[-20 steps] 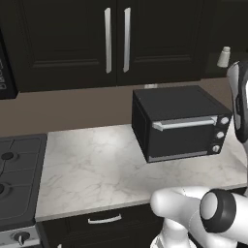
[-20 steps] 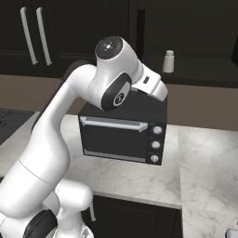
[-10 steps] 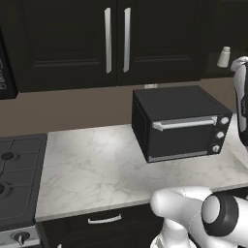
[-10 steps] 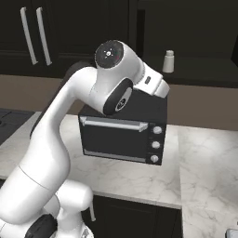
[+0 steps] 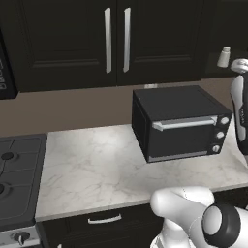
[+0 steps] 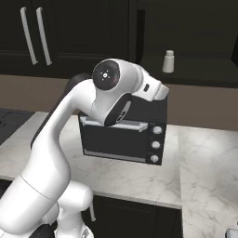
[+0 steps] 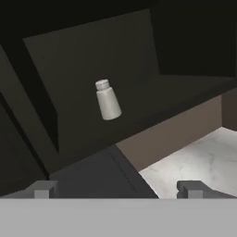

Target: Retrieve the shaker from the cabinet and place it next the steak on a plate on the dining table.

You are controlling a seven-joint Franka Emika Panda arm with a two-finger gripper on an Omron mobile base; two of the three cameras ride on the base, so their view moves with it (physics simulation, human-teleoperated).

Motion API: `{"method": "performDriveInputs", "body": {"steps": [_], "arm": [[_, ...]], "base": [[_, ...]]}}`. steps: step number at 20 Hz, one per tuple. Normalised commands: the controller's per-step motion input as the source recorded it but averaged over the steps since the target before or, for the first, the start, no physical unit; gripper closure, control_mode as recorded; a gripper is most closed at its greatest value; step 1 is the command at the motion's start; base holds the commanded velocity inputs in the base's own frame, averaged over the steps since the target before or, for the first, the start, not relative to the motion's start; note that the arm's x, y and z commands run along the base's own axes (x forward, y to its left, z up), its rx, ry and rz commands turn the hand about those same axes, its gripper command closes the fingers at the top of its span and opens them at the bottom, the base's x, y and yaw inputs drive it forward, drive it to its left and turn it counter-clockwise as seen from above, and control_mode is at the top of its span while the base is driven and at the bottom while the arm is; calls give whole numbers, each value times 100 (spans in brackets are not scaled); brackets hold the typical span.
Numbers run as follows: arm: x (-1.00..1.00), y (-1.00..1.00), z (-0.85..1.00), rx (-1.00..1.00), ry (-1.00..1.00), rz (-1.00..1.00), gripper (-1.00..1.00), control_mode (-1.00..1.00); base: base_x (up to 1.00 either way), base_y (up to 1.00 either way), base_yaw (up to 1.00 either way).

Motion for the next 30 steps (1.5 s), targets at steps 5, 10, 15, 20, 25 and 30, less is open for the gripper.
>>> {"method": "performDriveInputs", "body": {"steps": [5,10,15,20,25,30], "arm": [[4,0,39,0,0,0,-100,-100],[0,-9,36,-1,0,0,-100,-100],[4,-13,6,-3,11,4,-100,-100],[15,-9,-3,-4,12,16,-100,-100],[23,-1,0,0,3,17,-100,-100],[34,0,0,0,0,11,-100,-100]], "base": [[0,0,0],[0,0,0],[0,0,0],[0,0,0],[0,0,0],[0,0,0]]}}
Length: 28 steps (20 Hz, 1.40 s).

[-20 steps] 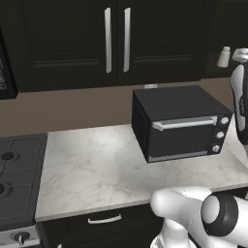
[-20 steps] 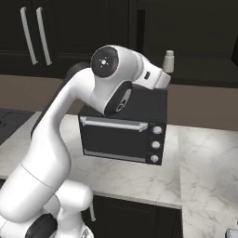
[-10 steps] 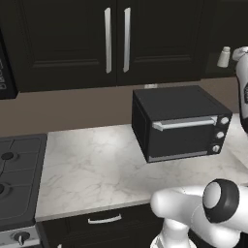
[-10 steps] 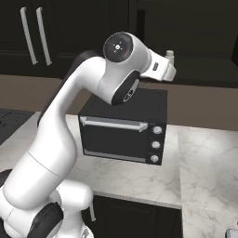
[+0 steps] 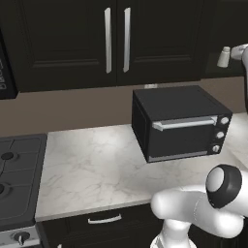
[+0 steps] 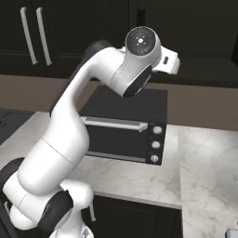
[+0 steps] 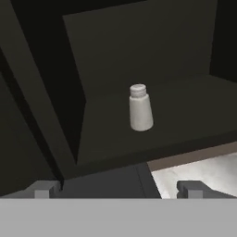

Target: Retrieve the shaker from the cabinet and place it next the steak on a plate on the dining table.

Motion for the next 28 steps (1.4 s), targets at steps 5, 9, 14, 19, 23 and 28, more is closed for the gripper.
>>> {"method": "performDriveInputs", "body": {"steps": [5,9,14,19,23,28], "arm": [[33,0,-2,0,0,0,-100,-100],[46,-1,-10,0,-1,0,-100,-100],[39,-14,-7,0,0,0,-100,-100],[25,-40,0,0,0,0,-100,-100],[23,-38,0,0,0,0,-100,-100],[22,-9,0,0,0,4,-100,-100]], "base": [[0,0,0],[0,0,0],[0,0,0],[0,0,0],[0,0,0],[0,0,0]]}}
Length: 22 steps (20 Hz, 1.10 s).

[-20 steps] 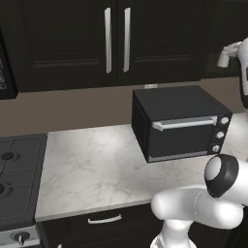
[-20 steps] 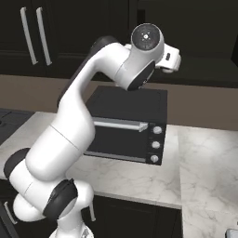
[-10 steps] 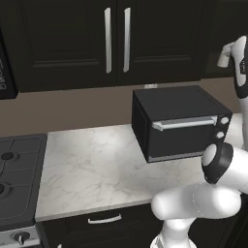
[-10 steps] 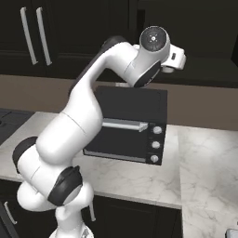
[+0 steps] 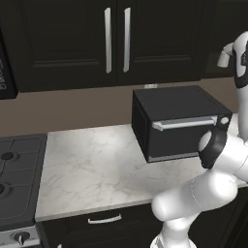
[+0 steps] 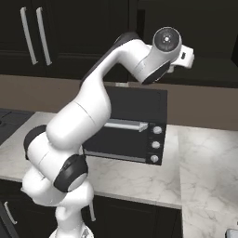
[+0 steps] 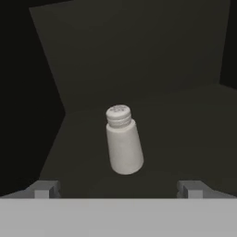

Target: Retrieve the shaker from the cabinet and place it next the steak on a plate on the dining table.

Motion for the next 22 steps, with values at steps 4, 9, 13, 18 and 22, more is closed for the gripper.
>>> {"method": "performDriveInputs", "body": {"steps": [4,9,13,18,22], "arm": [[12,0,0,0,0,7,-100,-100],[16,0,0,0,0,8,-100,-100],[22,0,-7,0,0,5,-100,-100],[30,0,-6,0,0,4,-100,-100],[33,0,0,0,0,3,-100,-100]], "base": [[0,0,0],[0,0,0],[0,0,0],[0,0,0],[0,0,0]]}}
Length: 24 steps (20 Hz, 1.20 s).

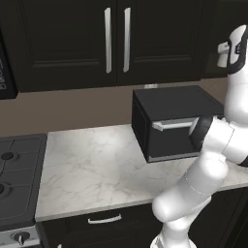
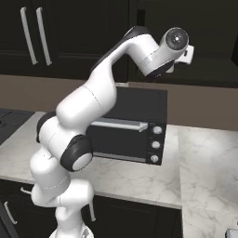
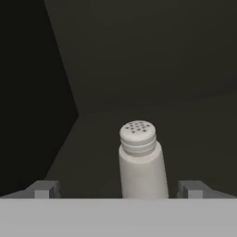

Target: Retrieve the shaker from the cabinet and place it next the steak on a plate on the dining table.

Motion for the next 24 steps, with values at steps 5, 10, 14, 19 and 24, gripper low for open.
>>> {"method": "performDriveInputs", "body": {"steps": [5,10,14,19,24], "arm": [[31,-6,0,0,0,1,-100,-100],[25,-21,0,0,0,0,-100,-100],[27,-21,0,0,0,0,-100,-100],[24,-5,0,0,0,0,-100,-100],[3,0,-4,-1,0,0,100,-100]], "base": [[0,0,0],[0,0,0],[0,0,0],[0,0,0],[0,0,0]]}}
